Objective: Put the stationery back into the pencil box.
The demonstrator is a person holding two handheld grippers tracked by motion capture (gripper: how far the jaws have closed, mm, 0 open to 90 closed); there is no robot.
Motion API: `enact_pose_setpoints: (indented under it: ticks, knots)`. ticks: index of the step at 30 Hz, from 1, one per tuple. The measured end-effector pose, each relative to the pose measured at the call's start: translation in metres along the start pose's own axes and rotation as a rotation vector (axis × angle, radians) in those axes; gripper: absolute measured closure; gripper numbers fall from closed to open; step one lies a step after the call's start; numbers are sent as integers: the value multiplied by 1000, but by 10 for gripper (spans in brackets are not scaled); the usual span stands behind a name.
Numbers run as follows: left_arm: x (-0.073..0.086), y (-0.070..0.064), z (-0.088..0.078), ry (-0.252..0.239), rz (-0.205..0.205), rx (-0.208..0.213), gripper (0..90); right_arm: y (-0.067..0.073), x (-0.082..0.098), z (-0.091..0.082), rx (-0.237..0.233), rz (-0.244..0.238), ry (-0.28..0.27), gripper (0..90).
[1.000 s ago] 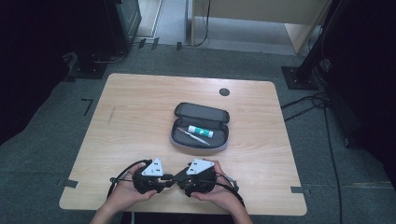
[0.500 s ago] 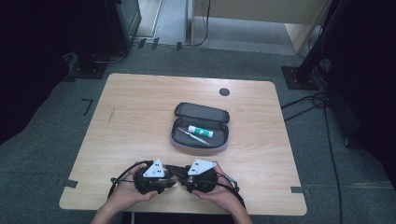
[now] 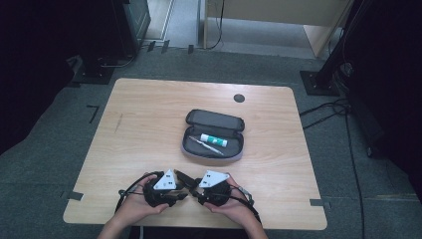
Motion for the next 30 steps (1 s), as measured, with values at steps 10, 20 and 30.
enact_pose_setpoints:
  ticks: [10,20,30]
  knots:
    - [-1,0,-3,-20,9,-3,644,3,-2,1,12,-17,-6,583]
    - [-2,-2,-5,-42,60,8,568,3,-2,1,14,-2,-5,598]
    - [-2,-4,-6,-58,89,14,510,2,-1,1,11,24,-6,631]
Point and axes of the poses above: each handheld gripper's, and its own axes: z roughly forward along the jaws, x roughly out of its underside, y roughly to its left, the point moved 7 cm from there along z, roughly forward along the jaws
